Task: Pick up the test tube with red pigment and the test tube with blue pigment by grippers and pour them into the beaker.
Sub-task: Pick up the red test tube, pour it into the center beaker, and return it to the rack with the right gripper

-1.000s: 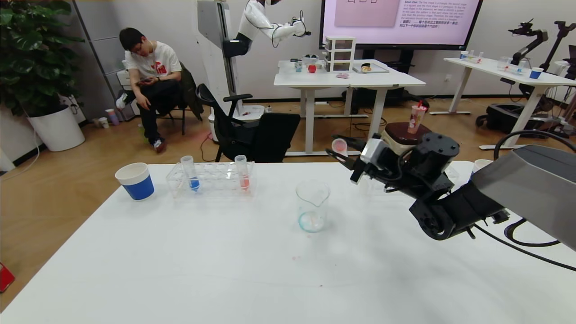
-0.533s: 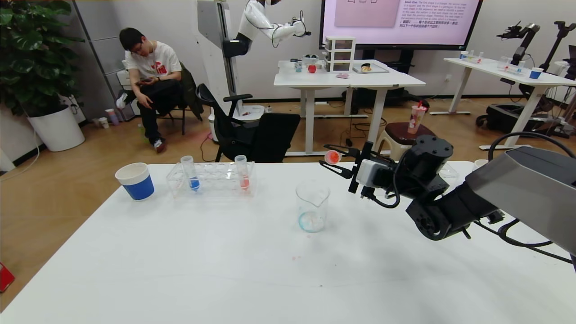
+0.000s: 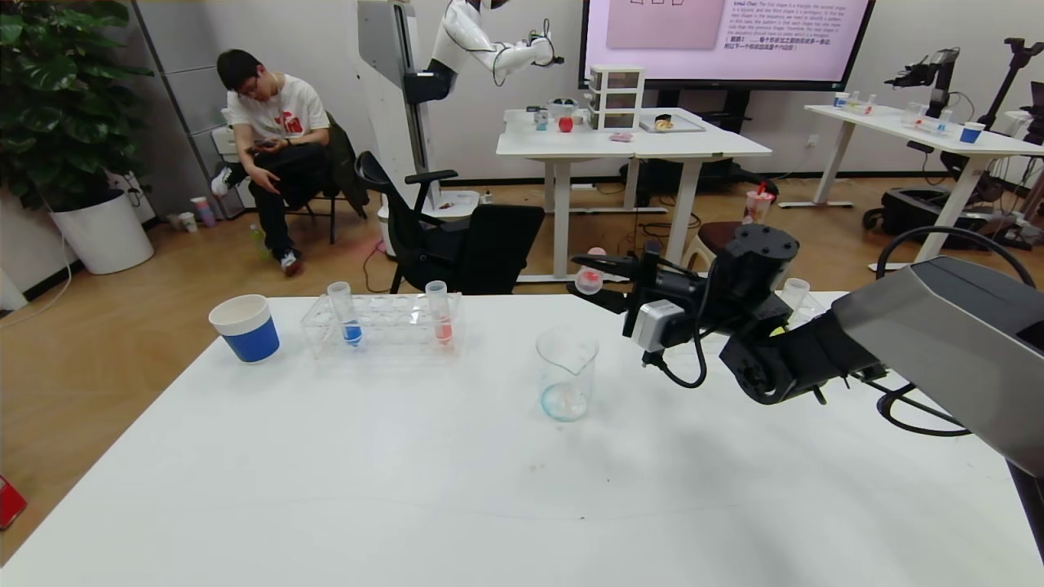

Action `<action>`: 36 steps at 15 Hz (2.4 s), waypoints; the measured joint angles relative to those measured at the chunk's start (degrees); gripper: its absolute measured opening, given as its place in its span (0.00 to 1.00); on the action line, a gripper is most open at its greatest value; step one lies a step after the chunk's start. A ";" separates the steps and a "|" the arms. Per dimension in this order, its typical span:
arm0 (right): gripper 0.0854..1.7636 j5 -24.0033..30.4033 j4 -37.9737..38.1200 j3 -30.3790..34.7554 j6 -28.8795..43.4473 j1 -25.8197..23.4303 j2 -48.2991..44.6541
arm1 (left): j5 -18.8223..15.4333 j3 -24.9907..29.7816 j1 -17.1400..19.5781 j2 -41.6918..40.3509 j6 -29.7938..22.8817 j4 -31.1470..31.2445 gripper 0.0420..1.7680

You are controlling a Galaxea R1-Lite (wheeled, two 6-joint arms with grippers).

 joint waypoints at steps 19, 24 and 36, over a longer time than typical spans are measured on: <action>0.26 3.80 -0.45 -1.84 -22.71 0.68 4.11 | 0.02 0.00 0.00 0.00 -0.02 0.02 0.99; 0.26 3.85 -1.16 0.69 -27.62 0.93 4.10 | 0.02 0.00 0.00 0.00 -0.02 0.02 0.99; 0.26 -21.00 -9.35 2.62 30.56 0.71 -8.30 | 0.02 0.00 0.00 0.00 0.00 0.00 0.99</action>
